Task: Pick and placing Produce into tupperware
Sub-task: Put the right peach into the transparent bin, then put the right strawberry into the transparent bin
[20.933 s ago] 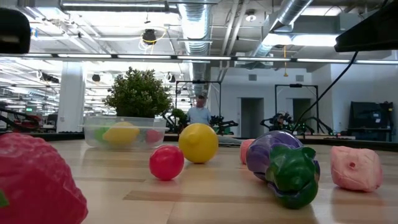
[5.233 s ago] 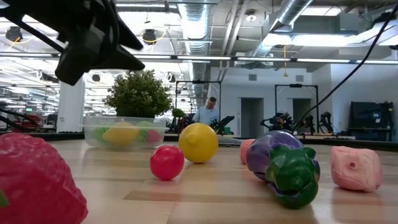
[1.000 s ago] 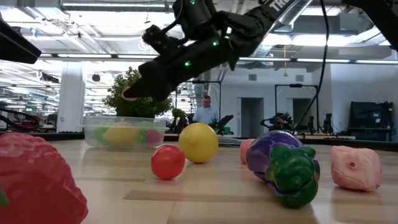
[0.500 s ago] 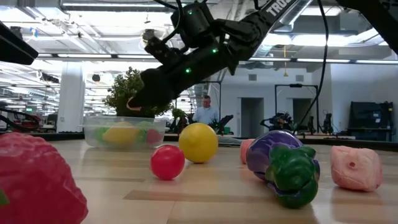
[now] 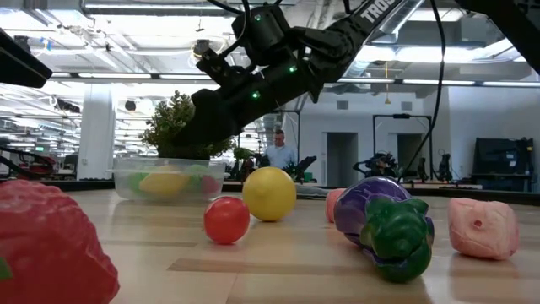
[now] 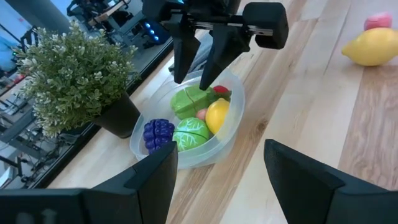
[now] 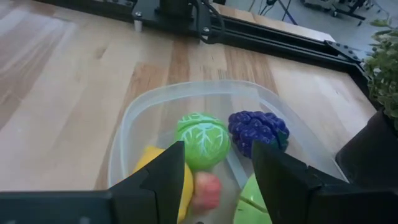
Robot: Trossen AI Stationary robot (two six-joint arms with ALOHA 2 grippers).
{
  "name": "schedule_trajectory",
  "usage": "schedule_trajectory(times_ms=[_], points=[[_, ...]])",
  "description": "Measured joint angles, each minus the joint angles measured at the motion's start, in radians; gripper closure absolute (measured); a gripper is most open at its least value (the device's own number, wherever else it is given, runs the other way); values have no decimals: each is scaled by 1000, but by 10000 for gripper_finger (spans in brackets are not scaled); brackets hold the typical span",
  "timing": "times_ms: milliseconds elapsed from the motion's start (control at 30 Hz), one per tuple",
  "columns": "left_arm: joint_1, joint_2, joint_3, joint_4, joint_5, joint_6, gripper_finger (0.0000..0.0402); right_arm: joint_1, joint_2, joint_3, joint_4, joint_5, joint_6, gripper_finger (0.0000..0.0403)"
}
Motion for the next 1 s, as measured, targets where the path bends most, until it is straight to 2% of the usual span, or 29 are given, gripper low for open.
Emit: schedule_trajectory(times_ms=[267, 533, 733, 867, 1000], points=[[0, 0, 0, 4, -30, -10, 171, 22, -11, 0, -15, -7, -63, 180], [1, 0, 0, 40, -226, -5, 171, 66, -52, 1, -154, -7, -94, 191], [31, 0, 0, 137, -327, 149, 171, 88, -93, -1, -258, 3, -90, 200], [63, 0, -11, 251, -339, 303, 171, 87, -102, 0, -256, 15, -90, 207], [84, 0, -34, 369, -339, 417, 171, 84, -103, 0, -285, 73, -90, 215]])
